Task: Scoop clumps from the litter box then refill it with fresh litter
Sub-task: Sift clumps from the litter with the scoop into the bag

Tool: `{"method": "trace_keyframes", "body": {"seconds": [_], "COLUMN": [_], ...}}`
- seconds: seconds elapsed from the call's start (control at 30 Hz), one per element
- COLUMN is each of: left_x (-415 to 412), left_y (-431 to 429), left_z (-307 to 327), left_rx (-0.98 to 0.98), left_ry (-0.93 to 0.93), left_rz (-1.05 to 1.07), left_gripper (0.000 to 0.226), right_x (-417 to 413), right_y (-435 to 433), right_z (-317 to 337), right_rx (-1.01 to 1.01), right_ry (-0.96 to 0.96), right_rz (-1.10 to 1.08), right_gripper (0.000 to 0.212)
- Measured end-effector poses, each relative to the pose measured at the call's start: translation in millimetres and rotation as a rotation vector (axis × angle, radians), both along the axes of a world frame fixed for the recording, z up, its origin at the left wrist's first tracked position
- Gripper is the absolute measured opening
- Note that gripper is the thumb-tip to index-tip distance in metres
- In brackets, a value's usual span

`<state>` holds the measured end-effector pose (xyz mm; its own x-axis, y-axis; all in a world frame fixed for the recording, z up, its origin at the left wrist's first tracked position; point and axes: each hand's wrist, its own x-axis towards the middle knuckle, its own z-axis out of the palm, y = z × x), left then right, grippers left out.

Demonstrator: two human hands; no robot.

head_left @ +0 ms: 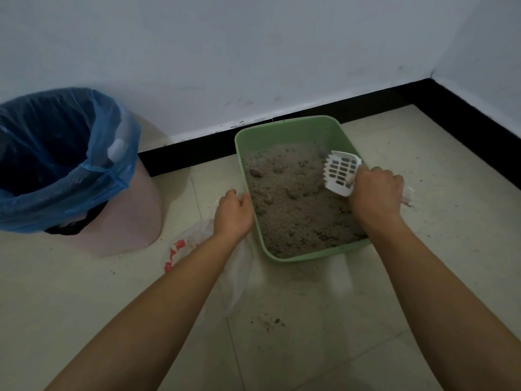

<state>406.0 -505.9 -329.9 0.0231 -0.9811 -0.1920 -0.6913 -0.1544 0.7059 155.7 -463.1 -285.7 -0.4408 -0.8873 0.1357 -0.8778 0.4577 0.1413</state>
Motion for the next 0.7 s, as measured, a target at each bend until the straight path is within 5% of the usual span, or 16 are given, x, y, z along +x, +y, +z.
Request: {"method": "trace_keyframes", "body": {"seconds": [0.33, 0.7], "left_x": [-44, -45], "left_y": [2, 3], "left_z": [-25, -26], "left_rx": [-0.169, -0.162], "left_ry": [-0.092, -0.014], "left_rz": [0.17, 0.208], "left_gripper": [0.043, 0.045], "right_x": [-38, -26], "right_y": [-19, -40], "right_z": [-24, -53], "right_rx": [0.092, 0.174], "right_ry": [0.127, -0.33], "right_rz": [0.061, 0.363], "right_gripper": [0.02, 0.032]}}
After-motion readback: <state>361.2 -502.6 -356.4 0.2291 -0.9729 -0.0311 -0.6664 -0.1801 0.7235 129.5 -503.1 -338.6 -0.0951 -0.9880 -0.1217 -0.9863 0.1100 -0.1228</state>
